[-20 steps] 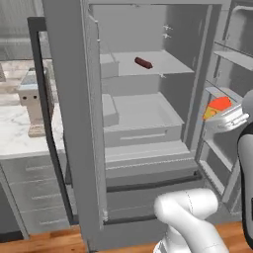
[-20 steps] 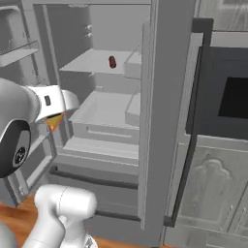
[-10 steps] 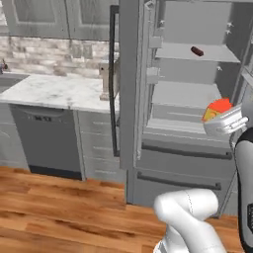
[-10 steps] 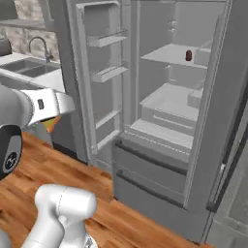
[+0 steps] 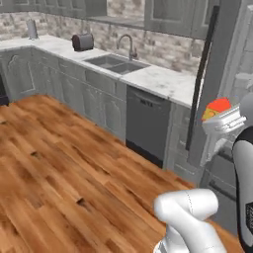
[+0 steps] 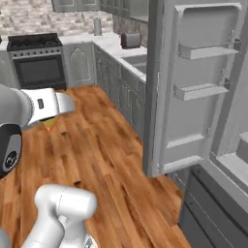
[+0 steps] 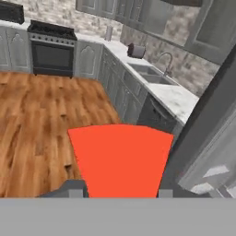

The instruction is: Retrieve the sausage and cheese from the fridge and place them on the cutting board on the counter.

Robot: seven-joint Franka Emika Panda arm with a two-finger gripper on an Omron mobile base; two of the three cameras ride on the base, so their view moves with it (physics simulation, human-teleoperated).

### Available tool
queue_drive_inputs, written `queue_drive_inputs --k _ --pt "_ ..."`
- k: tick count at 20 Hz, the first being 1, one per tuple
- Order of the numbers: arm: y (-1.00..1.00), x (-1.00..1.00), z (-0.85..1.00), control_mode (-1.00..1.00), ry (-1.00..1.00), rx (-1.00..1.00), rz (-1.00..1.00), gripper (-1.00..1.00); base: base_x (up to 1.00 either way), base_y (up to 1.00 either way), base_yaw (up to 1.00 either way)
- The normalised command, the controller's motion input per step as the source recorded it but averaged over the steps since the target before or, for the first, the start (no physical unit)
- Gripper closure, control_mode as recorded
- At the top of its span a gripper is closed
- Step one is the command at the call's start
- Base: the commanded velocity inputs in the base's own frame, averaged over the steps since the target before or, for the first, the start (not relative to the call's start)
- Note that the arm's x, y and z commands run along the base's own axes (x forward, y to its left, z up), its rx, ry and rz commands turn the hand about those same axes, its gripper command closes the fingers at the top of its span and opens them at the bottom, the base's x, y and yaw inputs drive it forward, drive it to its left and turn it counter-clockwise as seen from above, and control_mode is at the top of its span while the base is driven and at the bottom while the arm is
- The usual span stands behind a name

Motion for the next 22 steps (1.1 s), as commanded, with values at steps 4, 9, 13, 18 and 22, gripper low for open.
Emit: queue_drive_inputs --k 4,9,13,18,22 --pt "0.0 0.0 0.0 1.0 0.0 0.0 0.0 1.0 0.0 0.21 0.87" --pt "0.0 0.0 0.0 1.0 0.0 0.0 0.0 1.0 0.0 0.15 0.65" --pt "0.0 0.0 0.0 1.0 0.0 0.0 0.0 1.0 0.12 0.3 0.27" --pt "0.0 0.0 0.0 1.0 0.0 0.0 0.0 1.0 0.48 0.58 0.14" --pt "0.0 0.0 0.0 1.0 0.0 0.0 0.0 1.0 0.49 0.54 0.27"
